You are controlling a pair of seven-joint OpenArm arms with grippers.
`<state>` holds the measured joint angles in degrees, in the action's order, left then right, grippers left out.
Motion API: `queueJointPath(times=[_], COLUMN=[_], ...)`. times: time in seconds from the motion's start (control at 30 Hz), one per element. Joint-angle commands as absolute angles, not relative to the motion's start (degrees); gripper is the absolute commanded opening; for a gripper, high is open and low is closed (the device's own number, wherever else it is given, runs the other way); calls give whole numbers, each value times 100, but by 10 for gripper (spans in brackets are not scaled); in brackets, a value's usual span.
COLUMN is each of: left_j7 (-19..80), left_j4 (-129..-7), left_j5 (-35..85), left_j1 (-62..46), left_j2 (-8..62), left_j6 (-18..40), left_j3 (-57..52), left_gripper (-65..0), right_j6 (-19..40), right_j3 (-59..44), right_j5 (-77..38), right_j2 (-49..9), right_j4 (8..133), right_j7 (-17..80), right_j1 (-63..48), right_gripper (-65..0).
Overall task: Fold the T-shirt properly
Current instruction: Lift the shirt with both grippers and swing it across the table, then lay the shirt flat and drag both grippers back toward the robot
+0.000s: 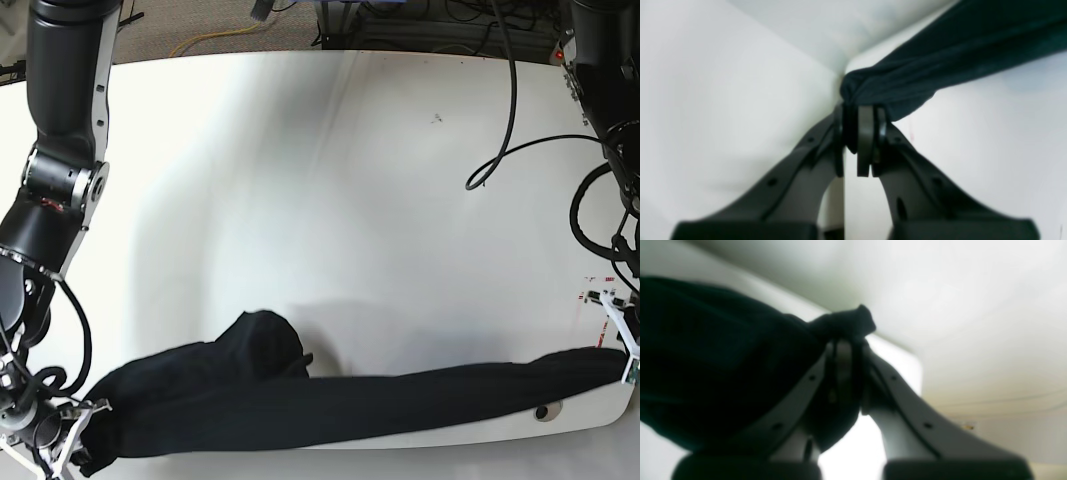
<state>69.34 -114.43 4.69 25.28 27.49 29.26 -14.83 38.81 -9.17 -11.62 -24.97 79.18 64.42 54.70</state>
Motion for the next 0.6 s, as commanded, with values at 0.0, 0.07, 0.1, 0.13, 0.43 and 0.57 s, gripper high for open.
queueJointPath(times=[0.0,0.07,0.1,0.13,0.43,0.57], left_j7=[6905,6905,6905,6879,6422,6158], left_j4=[-11512,-11530,-11530,-11530,-11512,-11495], left_j5=[347,347,347,347,338,338], left_j1=[2009,1587,1270,1068,-752,-1253], left_j2=[2835,2712,2677,2668,2352,2185], left_j6=[3020,3020,3020,3020,3275,3275], left_j3=[-1657,-1710,-1842,-1982,-2492,-2484], left_gripper=[-649,-650,-650,-650,-650,-650], right_j6=[3873,3873,3873,3881,3881,3881], right_j3=[-1279,-1437,-1534,-1622,-2484,-2835], right_j5=[-1200,-1200,-1200,-1200,-1209,-1209], right_j2=[-2545,-2536,-2536,-2527,-1947,-1727], right_j4=[8488,8716,8884,8963,9499,9508], right_j7=[6325,6334,6369,6387,6413,6422], right_j1=[4787,4233,3846,3591,1420,848], right_gripper=[-650,-650,-650,-650,-650,-650])
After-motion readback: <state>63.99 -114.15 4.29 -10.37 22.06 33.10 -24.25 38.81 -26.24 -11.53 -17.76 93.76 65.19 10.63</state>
